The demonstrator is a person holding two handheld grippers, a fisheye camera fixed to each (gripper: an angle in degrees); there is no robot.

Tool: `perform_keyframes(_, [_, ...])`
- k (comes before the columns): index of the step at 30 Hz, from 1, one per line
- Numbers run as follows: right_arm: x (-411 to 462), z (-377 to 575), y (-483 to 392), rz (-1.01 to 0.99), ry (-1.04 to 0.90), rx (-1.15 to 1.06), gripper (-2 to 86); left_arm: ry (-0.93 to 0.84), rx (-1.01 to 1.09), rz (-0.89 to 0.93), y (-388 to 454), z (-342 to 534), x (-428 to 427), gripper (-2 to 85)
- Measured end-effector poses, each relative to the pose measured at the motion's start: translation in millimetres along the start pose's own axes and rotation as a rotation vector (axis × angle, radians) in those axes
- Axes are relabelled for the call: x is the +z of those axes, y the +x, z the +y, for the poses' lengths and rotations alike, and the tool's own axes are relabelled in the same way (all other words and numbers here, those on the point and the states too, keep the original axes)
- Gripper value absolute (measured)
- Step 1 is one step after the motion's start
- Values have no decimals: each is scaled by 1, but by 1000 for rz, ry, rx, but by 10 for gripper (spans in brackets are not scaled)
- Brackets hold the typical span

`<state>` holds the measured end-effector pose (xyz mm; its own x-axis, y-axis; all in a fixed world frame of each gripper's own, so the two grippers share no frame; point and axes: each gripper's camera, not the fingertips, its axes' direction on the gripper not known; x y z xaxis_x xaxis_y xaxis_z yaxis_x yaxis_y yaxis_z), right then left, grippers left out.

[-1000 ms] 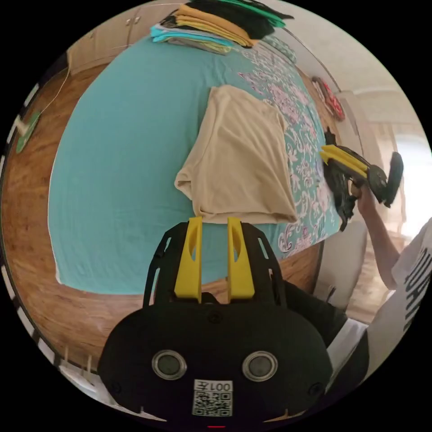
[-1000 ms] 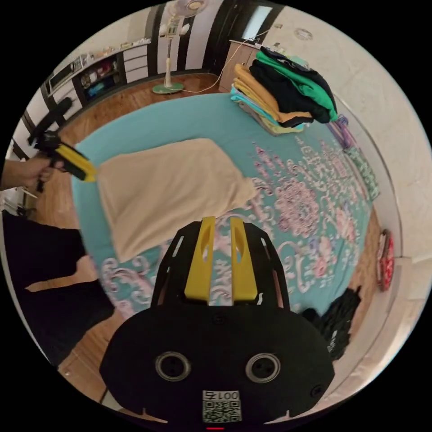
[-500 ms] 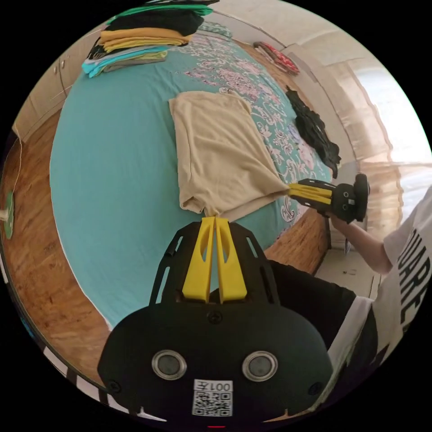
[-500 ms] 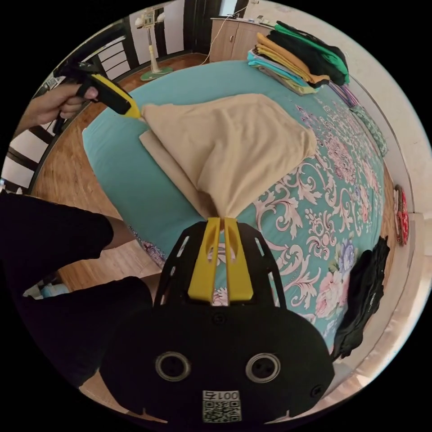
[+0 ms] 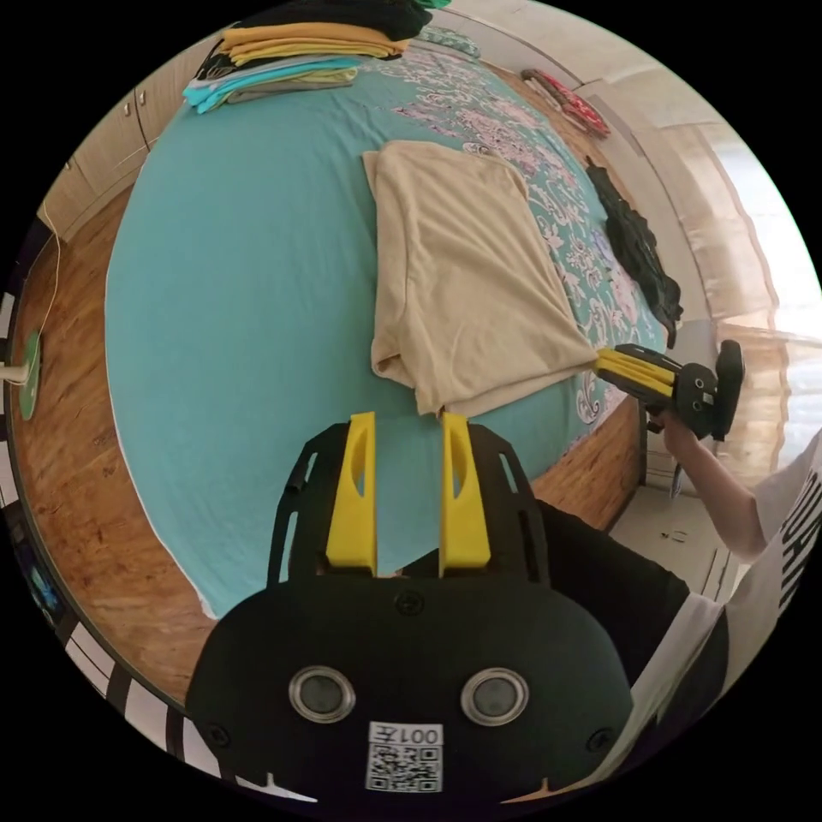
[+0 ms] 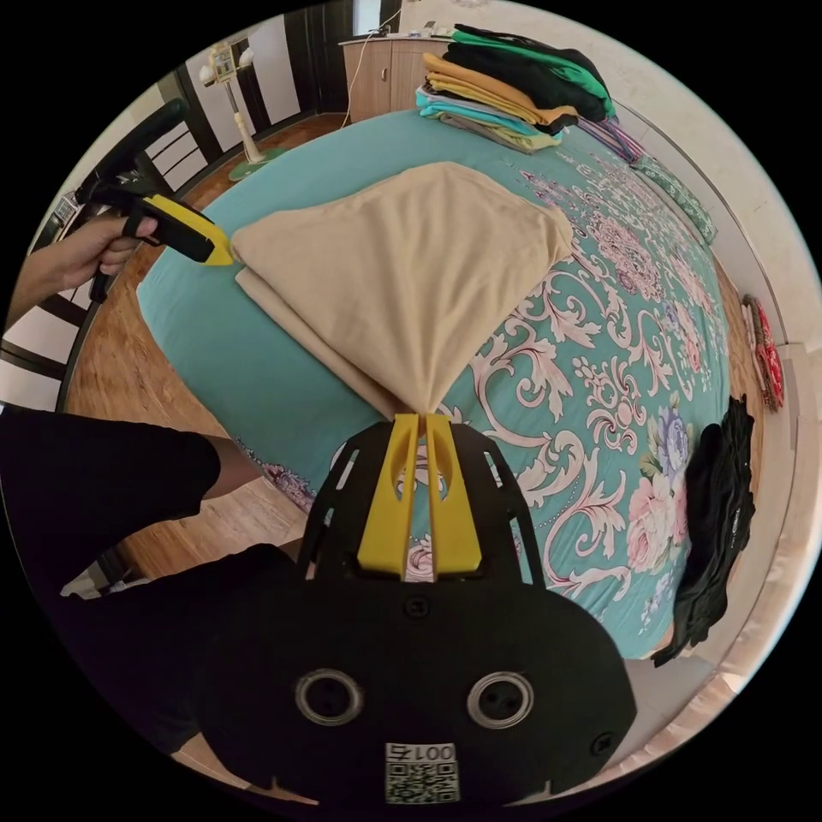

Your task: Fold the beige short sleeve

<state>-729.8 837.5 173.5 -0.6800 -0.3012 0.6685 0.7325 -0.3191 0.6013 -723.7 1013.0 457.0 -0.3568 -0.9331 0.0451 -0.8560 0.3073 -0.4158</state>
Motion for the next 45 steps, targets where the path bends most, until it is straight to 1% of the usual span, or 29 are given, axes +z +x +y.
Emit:
perform_keyframes(2, [5,1,2,-5,-5,-13,10,39,16,22,2,-3,-2,4])
perform_keyframes(6, [9,4,9,20,-13,-40,8,52,54,17,1,0,-13,-7])
perform_keyframes(9, [14,9,23,-15,-18,-5,7,53,37,63,-13,14,-21,-9])
perform_keyframes(11, [22,12,30,-10,-26,-22,7,68,8,118,-24,20,-29,-9])
perform_keyframes(16, [31,15,43,17,-27,-41,8,53,7,89,-34,19,-37,-10])
perform_keyframes(21, [28,15,75,-84,-46,-67,14,58,-95,185,-57,16,-43,-9])
perform_keyframes(22, [24,17,89,-130,-70,-56,16,43,-108,189,-61,15,-48,-9])
perform_keyframes(24, [12,24,114,-181,-57,-3,26,19,-124,175,-67,18,-57,-9])
perform_keyframes(27, [-6,28,157,-267,43,90,56,29,-184,287,-77,25,-72,-2])
perform_keyframes(28, [-6,25,173,-317,79,115,72,47,-206,351,-79,26,-78,3])
perform_keyframes(29, [-1,19,187,-368,83,127,86,66,-227,412,-79,26,-82,8])
perform_keyframes(33, [20,11,222,-480,64,195,93,117,-292,600,-77,18,-87,21])
perform_keyframes(35, [31,12,244,-524,33,251,92,155,-342,741,-77,12,-87,23])
perform_keyframes(39, [33,22,284,-633,68,361,86,192,-401,869,-79,4,-92,25])
perform_keyframes(41, [37,29,314,-765,70,422,75,209,-445,918,-81,1,-98,26])
perform_keyframes(45, [44,36,358,-908,57,469,50,253,-542,1010,-90,1,-110,29])
